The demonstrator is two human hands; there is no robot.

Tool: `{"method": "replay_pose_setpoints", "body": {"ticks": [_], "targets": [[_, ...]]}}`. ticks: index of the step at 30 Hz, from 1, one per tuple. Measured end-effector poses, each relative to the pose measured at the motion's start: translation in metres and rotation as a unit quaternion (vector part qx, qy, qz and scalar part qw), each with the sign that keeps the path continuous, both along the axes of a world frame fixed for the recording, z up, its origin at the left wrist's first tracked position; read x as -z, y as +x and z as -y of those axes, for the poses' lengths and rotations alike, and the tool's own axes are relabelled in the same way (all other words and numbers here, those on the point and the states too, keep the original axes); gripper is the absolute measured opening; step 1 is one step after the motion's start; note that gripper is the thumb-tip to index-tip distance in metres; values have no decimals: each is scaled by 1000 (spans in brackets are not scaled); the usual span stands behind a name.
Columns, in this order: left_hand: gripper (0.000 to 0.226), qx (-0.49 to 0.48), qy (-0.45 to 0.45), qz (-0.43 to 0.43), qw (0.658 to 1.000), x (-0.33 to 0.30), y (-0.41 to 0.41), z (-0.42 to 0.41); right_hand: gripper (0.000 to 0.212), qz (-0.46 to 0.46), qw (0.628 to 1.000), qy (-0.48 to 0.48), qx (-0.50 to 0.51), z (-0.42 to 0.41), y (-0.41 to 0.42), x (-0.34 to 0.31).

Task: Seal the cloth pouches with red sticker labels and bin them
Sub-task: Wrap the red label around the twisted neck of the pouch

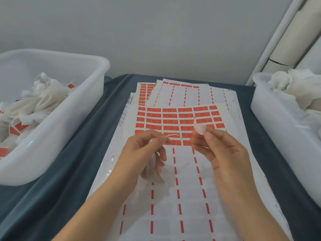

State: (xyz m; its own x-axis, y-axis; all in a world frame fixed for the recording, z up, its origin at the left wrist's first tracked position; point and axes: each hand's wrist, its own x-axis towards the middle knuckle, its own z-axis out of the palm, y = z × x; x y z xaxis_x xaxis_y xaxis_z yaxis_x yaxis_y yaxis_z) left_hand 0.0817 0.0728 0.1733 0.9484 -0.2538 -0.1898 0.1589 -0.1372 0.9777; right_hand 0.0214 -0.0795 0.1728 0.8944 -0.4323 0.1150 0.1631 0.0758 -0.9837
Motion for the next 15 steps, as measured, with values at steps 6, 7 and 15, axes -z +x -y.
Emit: {"method": "replay_pose_setpoints", "body": {"ticks": [6, 7, 15], "targets": [[23, -4, -7, -10, 1000, 0, 1, 1, 19, 4, 1000, 9, -8, 3, 2, 1], [22, -6, -9, -11, 1000, 0, 1, 1, 22, 2, 1000, 1, -9, 2, 1, 1], [16, -26, 8, -18, 999, 1, 2, 1, 19, -20, 999, -25, 7, -1, 1, 1]]}}
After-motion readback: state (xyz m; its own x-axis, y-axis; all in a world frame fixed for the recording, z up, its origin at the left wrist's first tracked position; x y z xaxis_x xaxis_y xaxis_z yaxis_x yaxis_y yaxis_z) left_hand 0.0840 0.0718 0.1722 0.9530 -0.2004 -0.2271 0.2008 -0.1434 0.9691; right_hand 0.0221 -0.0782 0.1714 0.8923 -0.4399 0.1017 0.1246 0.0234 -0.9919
